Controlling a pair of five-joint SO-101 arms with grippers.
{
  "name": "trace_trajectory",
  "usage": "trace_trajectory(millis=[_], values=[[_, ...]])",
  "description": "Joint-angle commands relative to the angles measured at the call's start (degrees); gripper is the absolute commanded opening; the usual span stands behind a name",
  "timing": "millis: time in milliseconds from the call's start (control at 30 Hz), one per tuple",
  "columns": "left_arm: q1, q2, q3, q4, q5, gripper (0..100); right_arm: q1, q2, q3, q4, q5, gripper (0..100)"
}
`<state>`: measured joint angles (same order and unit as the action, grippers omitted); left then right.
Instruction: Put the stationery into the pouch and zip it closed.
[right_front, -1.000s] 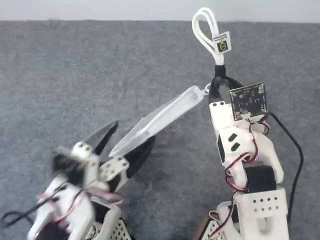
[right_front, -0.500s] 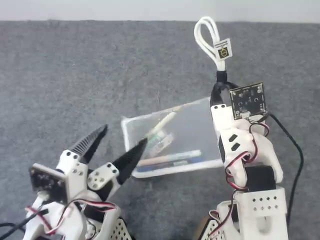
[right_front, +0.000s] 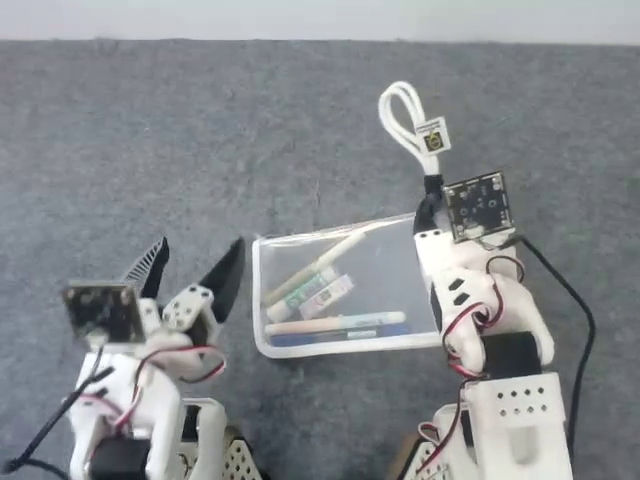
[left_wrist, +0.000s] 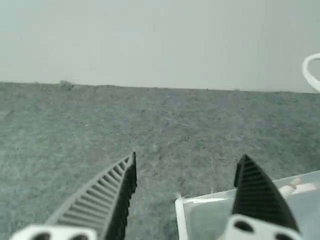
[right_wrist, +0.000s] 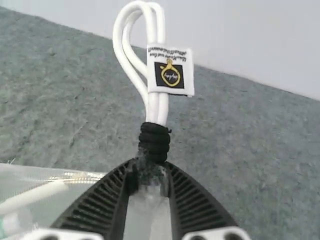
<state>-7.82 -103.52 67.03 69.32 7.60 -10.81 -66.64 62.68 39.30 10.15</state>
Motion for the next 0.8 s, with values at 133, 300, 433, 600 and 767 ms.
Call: trace_trajectory(millis=[133, 300, 433, 600, 767], values=[[-2.5, -1.1, 8.3, -5.7, 0.8, 30, -3.4, -1.4, -0.3, 3.7, 0.8, 10.2], [-2.5, -1.1, 11.4, -5.5, 0.8, 30, -3.5, -1.5, 1.7, 4.4, 0.8, 9.1], [-2.4, -1.1, 13.8, -6.5, 0.7, 30, -4.8, -1.5, 6.7, 1.7, 1.1, 9.1], [-2.5, -1.1, 16.7, -10.6, 0.7, 30, -5.0, -1.5, 9.3, 0.8, 1.2, 9.1], [-2.4, -1.1, 19.4, -14.6, 0.7, 30, -4.7, -1.5, 10.3, 0.9, 1.2, 8.9]])
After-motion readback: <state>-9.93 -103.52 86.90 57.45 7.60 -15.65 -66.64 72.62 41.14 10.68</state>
